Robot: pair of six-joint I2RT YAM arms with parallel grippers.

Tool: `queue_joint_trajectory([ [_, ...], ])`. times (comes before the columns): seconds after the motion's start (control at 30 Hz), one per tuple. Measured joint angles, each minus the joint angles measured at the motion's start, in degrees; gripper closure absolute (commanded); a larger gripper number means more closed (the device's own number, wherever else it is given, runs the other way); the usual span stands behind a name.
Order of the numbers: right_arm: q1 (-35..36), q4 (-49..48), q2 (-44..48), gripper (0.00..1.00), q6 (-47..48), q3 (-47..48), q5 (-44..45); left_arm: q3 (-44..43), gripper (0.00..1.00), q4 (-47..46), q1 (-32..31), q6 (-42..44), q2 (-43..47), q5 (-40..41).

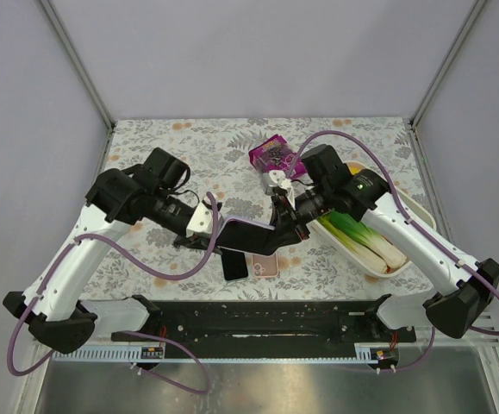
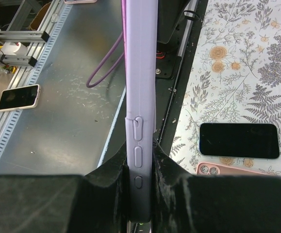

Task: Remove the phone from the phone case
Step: Remove the phone case from the phone.

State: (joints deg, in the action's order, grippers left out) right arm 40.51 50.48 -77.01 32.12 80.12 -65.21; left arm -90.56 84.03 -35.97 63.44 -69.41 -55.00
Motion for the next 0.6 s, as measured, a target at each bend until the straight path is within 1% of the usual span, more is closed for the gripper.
queue_joint_trajectory([
  [0.27,0.42,-0.04,-0.02,1.0,-0.9,-0.31,-0.87,-0.35,1.0,1.11,-0.48,1.49,-0.24,-0.33],
  [0.6,1.62,0.28,-0.15,1.0,-3.13,-1.57,-4.74,-1.53,1.0,3.85,-3.76,2.67,-1.07,-0.48],
])
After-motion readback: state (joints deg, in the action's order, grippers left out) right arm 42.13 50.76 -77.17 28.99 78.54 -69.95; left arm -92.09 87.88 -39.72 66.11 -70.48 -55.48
